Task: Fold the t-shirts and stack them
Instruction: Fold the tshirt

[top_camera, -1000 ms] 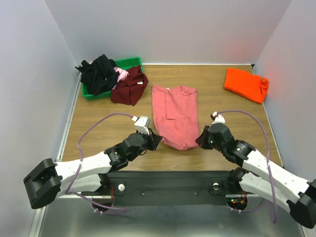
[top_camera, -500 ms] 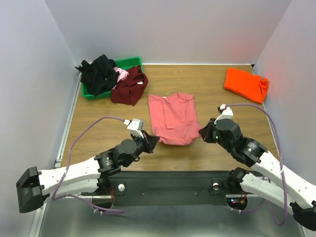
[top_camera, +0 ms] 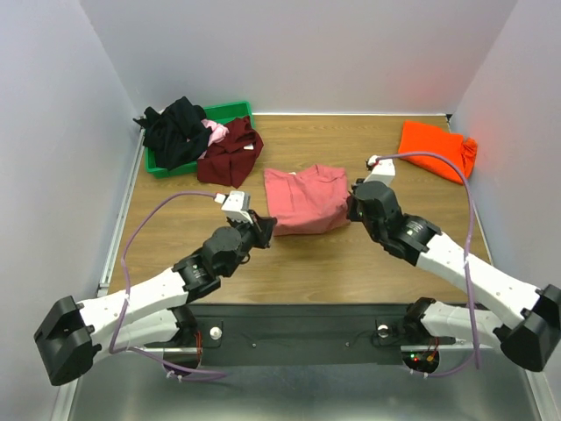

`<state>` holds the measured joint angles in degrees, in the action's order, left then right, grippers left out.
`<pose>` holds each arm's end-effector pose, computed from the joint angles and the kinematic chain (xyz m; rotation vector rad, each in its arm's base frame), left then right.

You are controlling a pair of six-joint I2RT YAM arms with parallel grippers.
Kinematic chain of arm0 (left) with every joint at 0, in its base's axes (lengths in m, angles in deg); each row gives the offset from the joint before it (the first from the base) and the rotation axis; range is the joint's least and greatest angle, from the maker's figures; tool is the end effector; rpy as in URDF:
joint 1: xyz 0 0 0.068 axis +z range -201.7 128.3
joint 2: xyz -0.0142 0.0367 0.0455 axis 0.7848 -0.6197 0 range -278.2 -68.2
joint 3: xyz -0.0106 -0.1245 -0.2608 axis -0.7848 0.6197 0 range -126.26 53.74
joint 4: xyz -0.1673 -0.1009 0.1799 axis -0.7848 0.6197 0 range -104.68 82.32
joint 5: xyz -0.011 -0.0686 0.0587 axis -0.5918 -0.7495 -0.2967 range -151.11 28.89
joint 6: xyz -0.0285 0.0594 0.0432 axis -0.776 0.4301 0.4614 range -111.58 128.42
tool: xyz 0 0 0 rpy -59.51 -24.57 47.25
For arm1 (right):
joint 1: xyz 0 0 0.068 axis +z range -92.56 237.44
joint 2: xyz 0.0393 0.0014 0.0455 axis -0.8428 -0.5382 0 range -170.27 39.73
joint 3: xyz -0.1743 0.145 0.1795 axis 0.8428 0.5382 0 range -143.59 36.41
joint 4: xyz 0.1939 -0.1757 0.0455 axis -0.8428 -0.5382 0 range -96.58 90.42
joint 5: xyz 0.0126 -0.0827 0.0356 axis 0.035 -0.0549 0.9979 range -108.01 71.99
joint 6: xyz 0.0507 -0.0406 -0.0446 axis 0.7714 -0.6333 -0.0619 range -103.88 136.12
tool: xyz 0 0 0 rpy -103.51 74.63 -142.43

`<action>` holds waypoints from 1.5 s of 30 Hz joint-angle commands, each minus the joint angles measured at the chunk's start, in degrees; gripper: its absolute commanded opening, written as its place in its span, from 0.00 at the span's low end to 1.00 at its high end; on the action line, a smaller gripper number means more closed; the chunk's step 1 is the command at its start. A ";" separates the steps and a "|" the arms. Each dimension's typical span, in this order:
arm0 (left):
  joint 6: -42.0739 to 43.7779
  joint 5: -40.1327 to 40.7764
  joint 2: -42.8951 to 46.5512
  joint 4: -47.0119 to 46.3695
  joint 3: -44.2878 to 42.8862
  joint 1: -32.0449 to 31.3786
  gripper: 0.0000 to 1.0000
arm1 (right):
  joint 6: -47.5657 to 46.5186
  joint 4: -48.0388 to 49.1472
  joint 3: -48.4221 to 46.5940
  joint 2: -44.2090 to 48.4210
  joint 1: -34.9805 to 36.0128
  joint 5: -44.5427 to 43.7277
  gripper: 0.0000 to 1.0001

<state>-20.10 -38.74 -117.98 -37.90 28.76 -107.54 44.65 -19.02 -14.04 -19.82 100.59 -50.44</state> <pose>0.1485 -0.1732 0.2741 0.0804 1.6578 -0.8257 0.2061 0.1435 0.3129 0.0868 1.9907 0.2207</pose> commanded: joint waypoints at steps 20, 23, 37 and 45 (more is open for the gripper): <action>5.40 -17.88 -18.33 -15.45 -8.34 17.16 0.00 | -10.60 16.10 -13.79 -21.83 -11.95 0.25 0.00; 5.66 -19.38 -21.05 -16.50 -9.48 18.30 0.00 | -11.13 17.16 -15.19 -25.26 -13.36 1.75 0.00; 5.84 -25.70 -32.91 -18.96 -15.62 25.24 0.00 | -12.80 18.83 -22.31 -35.63 -16.08 3.77 0.00; 5.92 -28.61 -40.65 -19.05 -21.34 28.23 0.00 | -13.50 18.91 -28.64 -44.06 -18.19 6.32 0.00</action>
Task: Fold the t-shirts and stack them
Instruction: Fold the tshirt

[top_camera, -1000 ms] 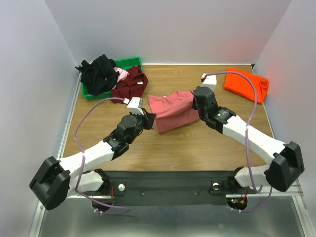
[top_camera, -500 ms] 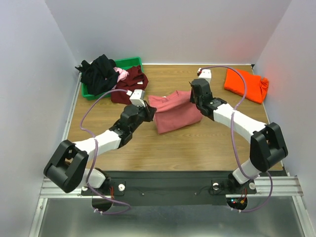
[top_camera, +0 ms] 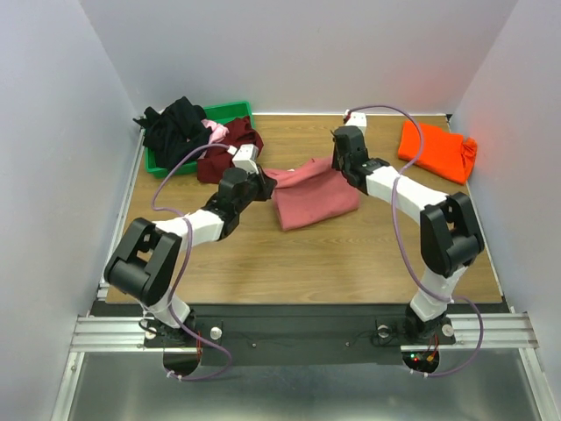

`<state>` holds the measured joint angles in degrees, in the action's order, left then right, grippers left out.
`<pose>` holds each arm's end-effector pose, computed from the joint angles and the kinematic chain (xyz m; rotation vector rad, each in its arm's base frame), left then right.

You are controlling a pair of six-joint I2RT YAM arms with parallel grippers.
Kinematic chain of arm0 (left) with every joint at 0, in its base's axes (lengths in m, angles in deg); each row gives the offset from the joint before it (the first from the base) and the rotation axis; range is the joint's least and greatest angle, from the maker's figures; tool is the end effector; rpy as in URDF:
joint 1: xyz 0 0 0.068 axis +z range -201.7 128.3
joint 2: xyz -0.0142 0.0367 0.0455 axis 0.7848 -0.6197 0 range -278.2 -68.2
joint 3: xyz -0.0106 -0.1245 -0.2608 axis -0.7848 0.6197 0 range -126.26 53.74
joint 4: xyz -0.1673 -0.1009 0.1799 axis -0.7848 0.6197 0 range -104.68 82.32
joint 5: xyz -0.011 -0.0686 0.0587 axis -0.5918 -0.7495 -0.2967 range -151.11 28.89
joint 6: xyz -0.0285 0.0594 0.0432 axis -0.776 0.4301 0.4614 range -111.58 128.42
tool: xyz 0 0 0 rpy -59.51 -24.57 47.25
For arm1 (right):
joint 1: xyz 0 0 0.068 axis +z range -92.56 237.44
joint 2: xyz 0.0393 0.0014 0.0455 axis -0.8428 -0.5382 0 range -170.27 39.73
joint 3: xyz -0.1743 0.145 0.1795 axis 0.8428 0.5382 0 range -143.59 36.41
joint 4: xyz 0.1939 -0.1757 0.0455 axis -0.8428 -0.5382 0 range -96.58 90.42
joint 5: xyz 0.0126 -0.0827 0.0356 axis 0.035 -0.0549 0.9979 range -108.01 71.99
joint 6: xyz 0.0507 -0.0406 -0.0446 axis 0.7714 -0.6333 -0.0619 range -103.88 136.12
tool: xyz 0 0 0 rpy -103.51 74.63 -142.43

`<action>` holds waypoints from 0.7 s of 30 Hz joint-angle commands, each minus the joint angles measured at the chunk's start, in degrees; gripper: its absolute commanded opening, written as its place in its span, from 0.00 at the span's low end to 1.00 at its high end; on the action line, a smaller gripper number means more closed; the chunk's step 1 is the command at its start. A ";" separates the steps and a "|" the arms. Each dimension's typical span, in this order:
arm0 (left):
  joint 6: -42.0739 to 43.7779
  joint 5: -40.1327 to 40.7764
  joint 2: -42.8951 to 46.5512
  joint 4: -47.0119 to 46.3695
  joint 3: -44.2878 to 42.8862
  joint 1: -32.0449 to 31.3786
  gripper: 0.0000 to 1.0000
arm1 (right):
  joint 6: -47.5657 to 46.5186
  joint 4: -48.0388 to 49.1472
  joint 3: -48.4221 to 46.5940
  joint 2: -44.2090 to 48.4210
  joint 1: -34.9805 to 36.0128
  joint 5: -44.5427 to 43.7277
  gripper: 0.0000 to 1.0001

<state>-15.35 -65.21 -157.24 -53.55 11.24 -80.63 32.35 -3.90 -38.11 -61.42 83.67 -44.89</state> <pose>0.3220 -0.1835 0.2357 0.1344 1.7560 -0.7395 0.4075 0.1667 0.2619 0.0967 2.0452 -0.0357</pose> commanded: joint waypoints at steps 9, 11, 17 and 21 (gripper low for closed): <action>1.18 -4.25 -11.33 -2.70 -13.90 5.10 0.00 | -2.43 3.79 -14.05 -12.23 -3.21 2.97 0.00; 0.83 -4.43 -14.05 -1.39 -15.67 5.98 0.00 | -2.78 3.79 -17.30 -15.03 -3.82 3.76 0.01; 1.35 -1.01 -11.45 -0.33 -17.88 6.25 0.99 | -2.87 3.79 -19.26 -15.06 -4.62 4.29 0.65; 3.55 2.33 -5.81 -0.24 -17.36 4.15 0.99 | -3.04 3.79 -16.45 -10.23 -4.62 4.02 0.74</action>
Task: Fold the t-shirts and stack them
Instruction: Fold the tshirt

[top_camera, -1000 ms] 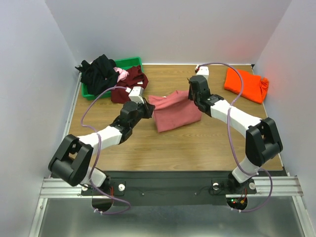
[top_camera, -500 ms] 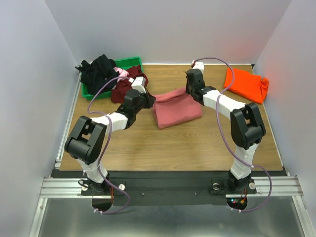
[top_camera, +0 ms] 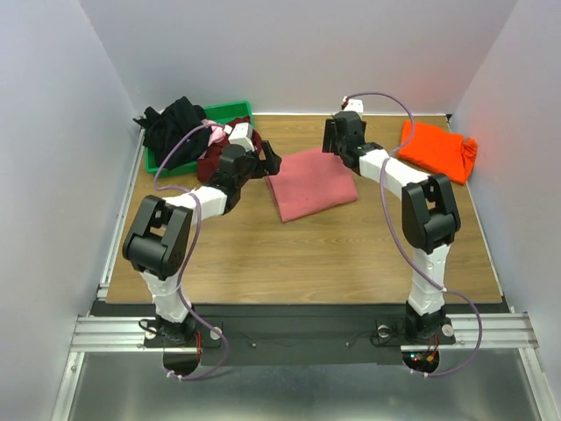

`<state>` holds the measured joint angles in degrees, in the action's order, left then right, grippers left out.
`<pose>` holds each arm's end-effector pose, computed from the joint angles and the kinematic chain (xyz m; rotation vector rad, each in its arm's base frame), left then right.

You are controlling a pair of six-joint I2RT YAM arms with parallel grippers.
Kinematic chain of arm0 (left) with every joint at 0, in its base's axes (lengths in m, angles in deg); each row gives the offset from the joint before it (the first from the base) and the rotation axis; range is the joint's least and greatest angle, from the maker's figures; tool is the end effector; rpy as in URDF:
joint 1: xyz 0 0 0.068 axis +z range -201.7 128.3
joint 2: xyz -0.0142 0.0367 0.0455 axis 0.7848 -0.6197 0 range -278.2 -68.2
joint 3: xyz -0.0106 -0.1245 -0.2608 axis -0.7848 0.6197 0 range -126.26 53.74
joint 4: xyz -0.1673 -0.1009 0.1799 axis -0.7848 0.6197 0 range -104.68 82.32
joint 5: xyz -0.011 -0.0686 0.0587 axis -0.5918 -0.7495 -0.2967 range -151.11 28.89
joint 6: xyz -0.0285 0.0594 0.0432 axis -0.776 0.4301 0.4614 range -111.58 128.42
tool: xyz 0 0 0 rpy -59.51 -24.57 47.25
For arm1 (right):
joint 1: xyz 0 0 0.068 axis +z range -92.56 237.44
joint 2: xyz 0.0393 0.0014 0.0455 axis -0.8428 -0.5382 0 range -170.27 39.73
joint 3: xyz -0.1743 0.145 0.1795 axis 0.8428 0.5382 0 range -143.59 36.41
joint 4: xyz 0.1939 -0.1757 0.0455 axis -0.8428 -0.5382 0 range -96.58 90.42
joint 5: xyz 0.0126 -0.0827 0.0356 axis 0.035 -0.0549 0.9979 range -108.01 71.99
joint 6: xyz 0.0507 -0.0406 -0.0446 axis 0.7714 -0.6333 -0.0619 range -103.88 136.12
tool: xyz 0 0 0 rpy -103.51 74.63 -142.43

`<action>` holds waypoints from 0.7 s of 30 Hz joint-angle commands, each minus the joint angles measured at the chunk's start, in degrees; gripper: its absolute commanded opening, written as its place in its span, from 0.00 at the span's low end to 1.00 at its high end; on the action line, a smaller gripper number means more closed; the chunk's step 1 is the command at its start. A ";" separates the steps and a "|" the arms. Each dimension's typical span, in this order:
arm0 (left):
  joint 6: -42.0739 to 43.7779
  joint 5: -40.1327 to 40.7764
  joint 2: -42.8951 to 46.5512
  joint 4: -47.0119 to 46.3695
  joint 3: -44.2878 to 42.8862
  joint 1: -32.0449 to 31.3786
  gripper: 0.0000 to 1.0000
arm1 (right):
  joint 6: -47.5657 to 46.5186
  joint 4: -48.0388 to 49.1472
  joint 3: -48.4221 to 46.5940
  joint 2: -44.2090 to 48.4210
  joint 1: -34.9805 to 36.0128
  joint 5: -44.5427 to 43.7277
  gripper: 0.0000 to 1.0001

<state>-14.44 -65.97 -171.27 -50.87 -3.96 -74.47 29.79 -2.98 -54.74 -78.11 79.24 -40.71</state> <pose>0.4044 -0.1760 0.2292 0.0629 1.7749 -0.6553 0.4915 0.1685 0.2352 0.0906 2.0497 -0.0317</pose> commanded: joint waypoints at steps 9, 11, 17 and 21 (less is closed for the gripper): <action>4.57 4.42 11.22 -0.64 1.26 -7.12 0.99 | 0.21 5.42 11.52 15.88 -1.84 9.94 0.80; 4.31 3.73 10.26 -0.73 1.88 -7.47 0.99 | 0.30 5.68 13.54 16.94 -3.42 14.93 0.83; 3.95 2.48 6.31 -0.82 2.50 -7.82 0.98 | 0.92 6.65 16.45 17.38 -11.76 34.42 0.88; 3.52 2.84 3.23 0.32 1.71 -7.56 0.99 | 0.83 6.74 15.40 14.40 -17.30 48.07 0.89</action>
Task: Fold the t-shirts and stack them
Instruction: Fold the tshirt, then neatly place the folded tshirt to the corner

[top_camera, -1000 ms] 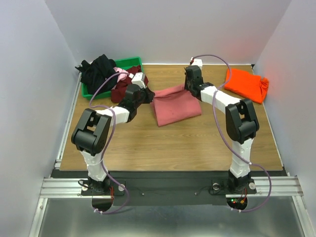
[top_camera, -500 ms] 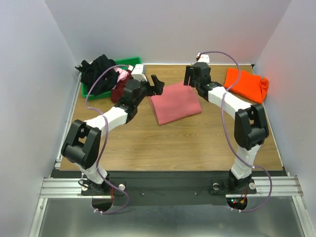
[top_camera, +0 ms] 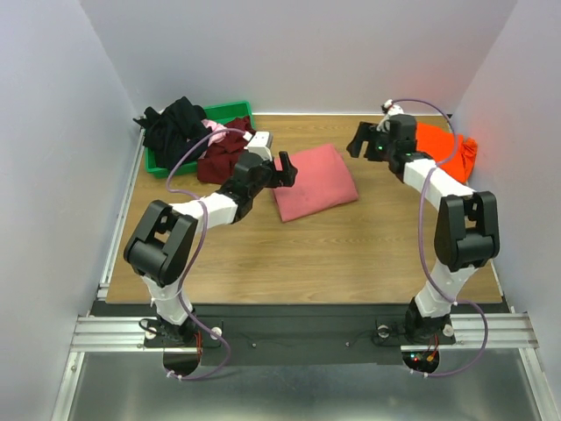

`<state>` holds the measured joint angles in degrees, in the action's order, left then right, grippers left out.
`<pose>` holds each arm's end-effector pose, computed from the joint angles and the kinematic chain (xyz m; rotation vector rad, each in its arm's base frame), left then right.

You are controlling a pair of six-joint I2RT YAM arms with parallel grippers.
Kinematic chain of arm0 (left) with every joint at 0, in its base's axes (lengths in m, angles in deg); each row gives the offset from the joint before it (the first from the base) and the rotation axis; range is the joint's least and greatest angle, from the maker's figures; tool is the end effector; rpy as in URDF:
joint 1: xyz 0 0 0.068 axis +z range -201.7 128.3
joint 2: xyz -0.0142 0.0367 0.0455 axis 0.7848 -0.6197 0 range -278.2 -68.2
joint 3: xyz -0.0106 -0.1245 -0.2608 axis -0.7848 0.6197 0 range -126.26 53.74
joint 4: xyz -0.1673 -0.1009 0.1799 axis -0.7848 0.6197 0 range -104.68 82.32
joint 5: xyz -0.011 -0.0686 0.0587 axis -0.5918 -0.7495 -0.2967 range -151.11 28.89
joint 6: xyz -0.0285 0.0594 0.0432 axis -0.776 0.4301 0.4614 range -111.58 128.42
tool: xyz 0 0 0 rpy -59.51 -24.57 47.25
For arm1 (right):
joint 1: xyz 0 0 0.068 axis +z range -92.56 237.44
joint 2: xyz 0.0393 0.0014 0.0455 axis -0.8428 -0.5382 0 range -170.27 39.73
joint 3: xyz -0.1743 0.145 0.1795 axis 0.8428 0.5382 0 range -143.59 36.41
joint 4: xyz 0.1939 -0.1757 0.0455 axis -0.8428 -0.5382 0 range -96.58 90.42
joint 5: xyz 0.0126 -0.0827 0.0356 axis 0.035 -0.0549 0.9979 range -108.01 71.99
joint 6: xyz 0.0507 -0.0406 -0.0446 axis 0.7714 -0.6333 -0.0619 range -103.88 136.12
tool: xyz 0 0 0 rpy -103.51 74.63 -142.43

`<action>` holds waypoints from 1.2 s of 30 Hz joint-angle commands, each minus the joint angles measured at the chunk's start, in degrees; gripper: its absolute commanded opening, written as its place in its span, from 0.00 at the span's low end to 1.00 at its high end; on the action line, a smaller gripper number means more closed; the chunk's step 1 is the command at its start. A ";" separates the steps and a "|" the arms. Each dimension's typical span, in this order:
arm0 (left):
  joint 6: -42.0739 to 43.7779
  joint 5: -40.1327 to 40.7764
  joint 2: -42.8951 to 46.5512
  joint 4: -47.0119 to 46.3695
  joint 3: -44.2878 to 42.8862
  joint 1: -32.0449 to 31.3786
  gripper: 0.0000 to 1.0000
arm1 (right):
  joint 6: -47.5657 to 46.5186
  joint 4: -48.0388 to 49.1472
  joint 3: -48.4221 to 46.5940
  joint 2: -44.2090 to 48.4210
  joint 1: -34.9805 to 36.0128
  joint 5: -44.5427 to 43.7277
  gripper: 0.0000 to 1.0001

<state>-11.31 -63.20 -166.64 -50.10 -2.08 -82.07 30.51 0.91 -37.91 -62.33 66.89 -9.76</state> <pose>0.3662 -0.2175 0.2489 0.1897 1.7333 -0.6795 0.4448 0.0838 0.2607 -0.0019 2.0655 0.4057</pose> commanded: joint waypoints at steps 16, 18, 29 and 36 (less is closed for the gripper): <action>-0.75 -3.19 -9.32 1.32 -1.05 3.30 0.99 | -0.86 2.67 -9.70 -21.25 -10.86 40.53 1.00; -0.93 -3.71 -10.55 1.32 -1.58 3.82 0.99 | -0.51 2.67 -10.14 -22.47 -10.86 41.49 1.00; -2.16 -8.45 -15.47 -2.01 -3.08 4.27 0.98 | -1.73 0.48 -10.05 -24.77 -7.53 42.99 1.00; -3.12 -10.57 -16.17 -4.30 -2.72 4.18 0.96 | -3.05 0.12 -7.15 -24.33 -1.99 40.71 0.99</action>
<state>-13.41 -70.98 -181.85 -52.55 -4.33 -77.83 29.07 2.46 -46.72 -85.90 61.18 32.29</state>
